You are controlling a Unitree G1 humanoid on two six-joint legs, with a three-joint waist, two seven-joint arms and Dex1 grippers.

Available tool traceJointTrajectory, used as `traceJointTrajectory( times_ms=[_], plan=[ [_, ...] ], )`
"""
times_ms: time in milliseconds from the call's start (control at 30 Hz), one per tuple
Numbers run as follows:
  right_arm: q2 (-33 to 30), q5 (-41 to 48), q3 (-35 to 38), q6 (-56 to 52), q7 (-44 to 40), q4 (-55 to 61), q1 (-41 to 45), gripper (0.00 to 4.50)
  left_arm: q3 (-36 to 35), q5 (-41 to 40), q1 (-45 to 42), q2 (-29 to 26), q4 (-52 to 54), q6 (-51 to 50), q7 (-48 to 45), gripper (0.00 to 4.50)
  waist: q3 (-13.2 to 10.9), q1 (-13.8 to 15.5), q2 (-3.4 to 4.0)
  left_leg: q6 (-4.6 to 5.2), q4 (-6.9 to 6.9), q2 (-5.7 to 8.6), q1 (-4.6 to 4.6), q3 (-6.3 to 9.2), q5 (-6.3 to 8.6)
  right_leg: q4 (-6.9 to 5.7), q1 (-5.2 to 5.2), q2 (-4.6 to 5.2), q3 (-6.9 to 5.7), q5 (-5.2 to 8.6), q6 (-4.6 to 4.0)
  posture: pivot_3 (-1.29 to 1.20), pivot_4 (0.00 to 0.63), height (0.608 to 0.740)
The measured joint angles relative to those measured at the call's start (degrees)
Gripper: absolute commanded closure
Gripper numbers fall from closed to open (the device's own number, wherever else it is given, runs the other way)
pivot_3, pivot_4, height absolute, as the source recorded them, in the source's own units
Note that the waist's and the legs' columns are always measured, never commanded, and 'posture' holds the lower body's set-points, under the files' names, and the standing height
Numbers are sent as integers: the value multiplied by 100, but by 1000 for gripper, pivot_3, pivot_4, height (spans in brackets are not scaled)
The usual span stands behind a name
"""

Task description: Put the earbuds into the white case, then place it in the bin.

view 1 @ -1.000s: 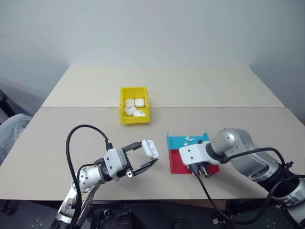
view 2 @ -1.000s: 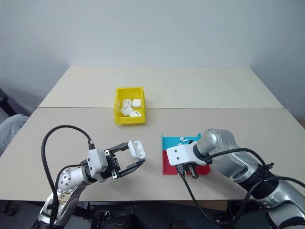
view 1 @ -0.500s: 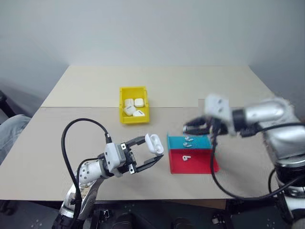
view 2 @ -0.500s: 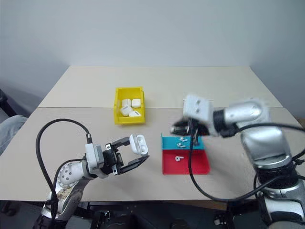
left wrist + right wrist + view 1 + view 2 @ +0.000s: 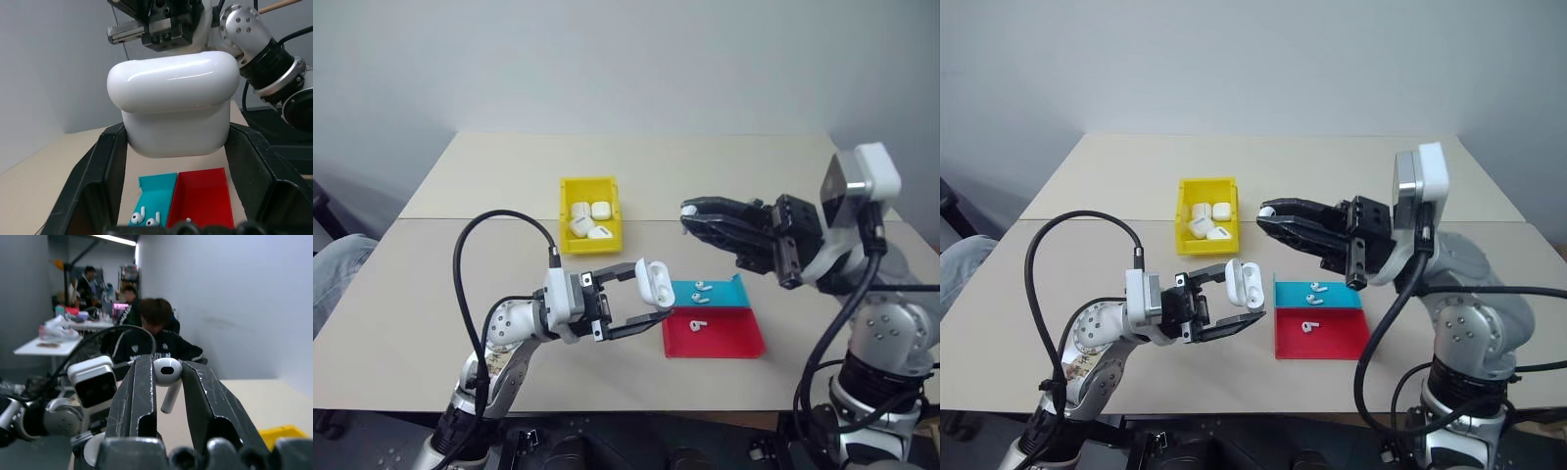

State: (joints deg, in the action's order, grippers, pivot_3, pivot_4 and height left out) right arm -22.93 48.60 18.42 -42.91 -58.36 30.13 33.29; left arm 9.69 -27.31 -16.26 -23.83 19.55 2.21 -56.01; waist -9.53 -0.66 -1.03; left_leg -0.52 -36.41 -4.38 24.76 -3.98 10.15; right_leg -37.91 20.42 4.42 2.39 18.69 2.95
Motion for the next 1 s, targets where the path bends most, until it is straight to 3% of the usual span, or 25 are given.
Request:
traceJointTrajectory(
  times_ms=[433,1000],
  plan=[
    [-81,-556,-1086,1742,-503,-210,-666,3885,-17,-231,15,-187,480,-385,-62,1760,0,-5,0,-1,3,0,-2,0,-1,0,2,-2,1,1,1,0,150,740],
    [-416,-932,-1505,2634,-781,-657,-803,3885,-17,-194,18,-167,472,-385,-27,1760,0,-1,0,-1,4,0,-1,0,-1,4,1,-2,0,1,1,0,150,740]
  ],
)
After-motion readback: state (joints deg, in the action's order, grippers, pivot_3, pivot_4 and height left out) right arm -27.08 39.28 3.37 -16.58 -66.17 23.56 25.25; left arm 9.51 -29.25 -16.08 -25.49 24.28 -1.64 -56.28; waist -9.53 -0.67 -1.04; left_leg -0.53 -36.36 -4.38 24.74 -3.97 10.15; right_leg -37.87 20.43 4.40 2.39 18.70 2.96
